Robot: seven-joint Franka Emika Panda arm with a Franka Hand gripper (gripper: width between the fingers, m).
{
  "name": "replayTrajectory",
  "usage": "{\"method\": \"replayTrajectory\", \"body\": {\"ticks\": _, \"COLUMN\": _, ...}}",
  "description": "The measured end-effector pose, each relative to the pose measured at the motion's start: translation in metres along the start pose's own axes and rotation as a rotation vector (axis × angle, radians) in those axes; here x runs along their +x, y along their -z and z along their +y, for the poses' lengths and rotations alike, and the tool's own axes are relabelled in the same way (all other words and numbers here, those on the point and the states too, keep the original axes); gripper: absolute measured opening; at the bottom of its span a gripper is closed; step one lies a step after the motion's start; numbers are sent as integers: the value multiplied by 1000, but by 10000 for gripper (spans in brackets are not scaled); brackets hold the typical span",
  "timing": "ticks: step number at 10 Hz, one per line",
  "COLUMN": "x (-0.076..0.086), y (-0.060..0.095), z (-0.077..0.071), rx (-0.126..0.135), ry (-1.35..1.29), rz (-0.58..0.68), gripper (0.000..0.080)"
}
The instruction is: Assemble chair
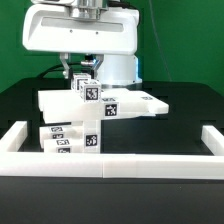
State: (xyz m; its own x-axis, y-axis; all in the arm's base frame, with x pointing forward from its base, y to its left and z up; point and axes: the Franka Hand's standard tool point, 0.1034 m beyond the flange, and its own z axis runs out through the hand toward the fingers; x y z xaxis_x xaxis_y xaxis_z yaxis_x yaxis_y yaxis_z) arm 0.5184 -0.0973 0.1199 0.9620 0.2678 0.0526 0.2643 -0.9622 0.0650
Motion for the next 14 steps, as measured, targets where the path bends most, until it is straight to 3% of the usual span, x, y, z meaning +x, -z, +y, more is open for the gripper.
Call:
{"method": "replayTrajectory", "body": {"ticks": 4, "x": 0, "y": 0, "z": 0, "rx": 1, "ry": -102, "rz": 0, "gripper": 285}}
{"method": "replayTrajectory", "body": {"ticks": 14, "x": 2, "y": 0, "z": 1, "rx": 20, "ry": -1062, "rz": 3, "gripper": 287}}
